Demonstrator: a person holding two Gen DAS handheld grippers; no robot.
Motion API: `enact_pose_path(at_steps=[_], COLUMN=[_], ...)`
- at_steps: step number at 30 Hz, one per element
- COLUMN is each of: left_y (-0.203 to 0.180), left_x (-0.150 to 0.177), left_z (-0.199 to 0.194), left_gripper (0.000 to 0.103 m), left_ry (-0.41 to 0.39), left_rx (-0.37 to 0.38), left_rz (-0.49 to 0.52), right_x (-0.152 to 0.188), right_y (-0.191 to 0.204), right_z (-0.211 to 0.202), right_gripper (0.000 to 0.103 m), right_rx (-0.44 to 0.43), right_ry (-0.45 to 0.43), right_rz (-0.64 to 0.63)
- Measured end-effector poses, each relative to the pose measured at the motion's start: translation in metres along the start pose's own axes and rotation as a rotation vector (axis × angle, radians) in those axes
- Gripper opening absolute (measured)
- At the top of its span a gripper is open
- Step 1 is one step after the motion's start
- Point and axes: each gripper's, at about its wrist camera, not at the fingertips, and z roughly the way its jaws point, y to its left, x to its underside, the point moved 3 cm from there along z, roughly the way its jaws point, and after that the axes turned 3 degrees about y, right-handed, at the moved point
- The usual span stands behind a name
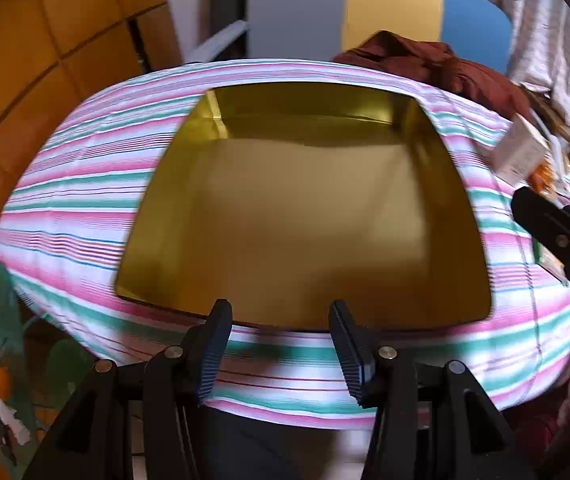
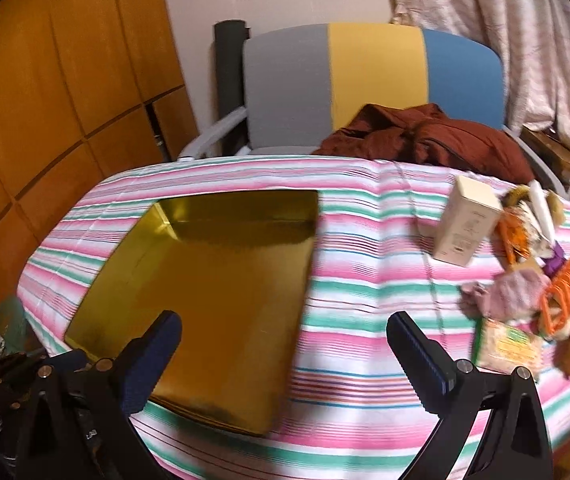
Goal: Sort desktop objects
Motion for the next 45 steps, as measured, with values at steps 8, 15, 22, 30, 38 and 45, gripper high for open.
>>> enact_pose_path(at_steps=[8,15,22,30,38,45], left_y=[-0.044,-0.075,-0.105,-0.141,-0.194,-0.254], left_x=[0.010,0.012,-0.002,-0.024,-0.050,-0.068], left_z=[-0.005,-0.016,-0.025,-0.025,-0.001,0.025], left_gripper=[0.051,0.051,0.051,0.051,0.051,0.052], left_ry=[0.019,-0.009,-0.043,-0.077,-0.031,0.029], left_rx=[0.186,0.165,0.200,0.260,0.394,0.480], left_rz=[0.093,0.183,0.265,0.327,0.407,0.494], right_x=[0.032,0.051,0.049,0.053,0.065,0.087], right_y=[-0.090,-0.184,-0.216,-0.223,-0.224,-0.226], right_z=[0.005,0.000,0.023,0.050,0.037,0.017], right_gripper=[0.103,0.103,0.103,0.103,0.095,0.095], right_rx=[0.143,0.303,0.350,0.317,0.302,0.307], right_ry=[0.069,0.058,0.086,0.111,0.104,0.085], right_rz=[0.180,0.387,0.380,0.379,0.387,0.407])
